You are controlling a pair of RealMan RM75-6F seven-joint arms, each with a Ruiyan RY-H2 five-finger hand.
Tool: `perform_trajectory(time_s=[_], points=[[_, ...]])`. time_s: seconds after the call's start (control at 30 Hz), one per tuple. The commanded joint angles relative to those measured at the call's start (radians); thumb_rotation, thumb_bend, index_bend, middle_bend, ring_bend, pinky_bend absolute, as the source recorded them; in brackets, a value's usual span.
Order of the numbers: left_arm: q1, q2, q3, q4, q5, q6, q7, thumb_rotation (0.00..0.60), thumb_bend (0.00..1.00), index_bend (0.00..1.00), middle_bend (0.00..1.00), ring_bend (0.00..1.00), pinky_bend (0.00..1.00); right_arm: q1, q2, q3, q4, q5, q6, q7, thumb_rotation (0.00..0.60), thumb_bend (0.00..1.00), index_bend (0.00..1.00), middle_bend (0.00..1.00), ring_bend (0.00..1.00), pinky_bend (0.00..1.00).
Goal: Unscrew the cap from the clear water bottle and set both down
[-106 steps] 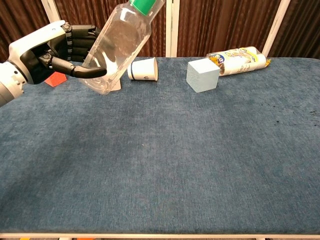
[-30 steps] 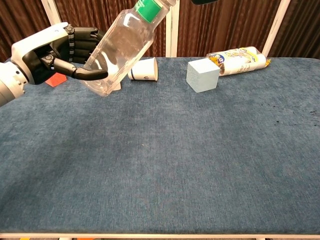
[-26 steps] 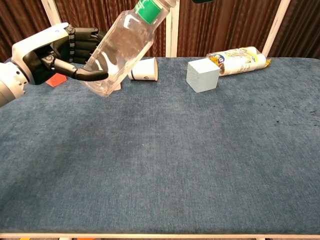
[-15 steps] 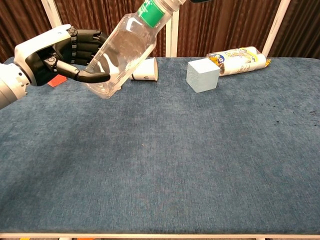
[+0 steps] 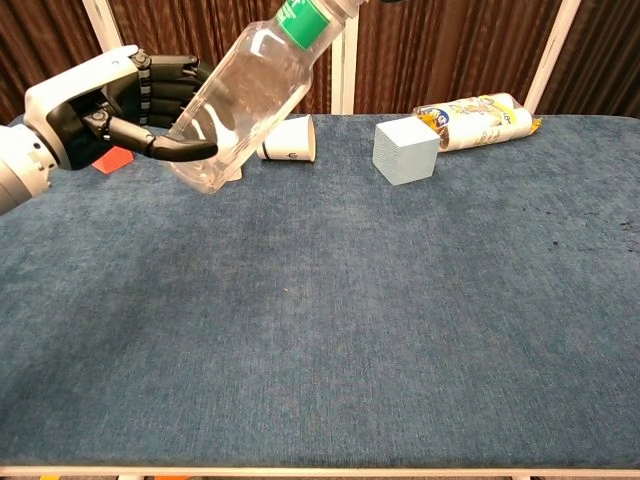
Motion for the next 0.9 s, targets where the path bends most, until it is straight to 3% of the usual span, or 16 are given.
perform_trajectory(time_s=[0.03,0.23,0.5,0.9], points=[[0.000,0.000,0.001,0.000,0.001,0.002,0.000,0.600,0.41,0.64,0.59,0.48,0.53,-0.003,-0.006,0.006,0.003,0.009,0.011,-0.007,0.430,0.25,0.26,0.13,0.00,0.02],[0.000,0.002,0.001,-0.002,0.002,0.004,-0.010,0.600,0.41,0.64,0.59,0.48,0.53,-0.015,-0.027,0.018,0.016,0.035,0.048,-0.046,0.436,0.27,0.26,0.14,0.00,0.02],[-0.003,0.005,0.000,-0.006,0.003,0.002,-0.012,0.600,0.41,0.64,0.59,0.48,0.53,-0.020,-0.053,0.024,0.021,0.053,0.067,-0.085,0.537,0.27,0.29,0.17,0.01,0.02],[-0.003,0.011,-0.002,-0.014,-0.002,-0.002,-0.018,0.600,0.41,0.64,0.59,0.48,0.53,-0.022,-0.069,0.029,0.022,0.056,0.077,-0.103,0.567,0.27,0.36,0.19,0.03,0.02]])
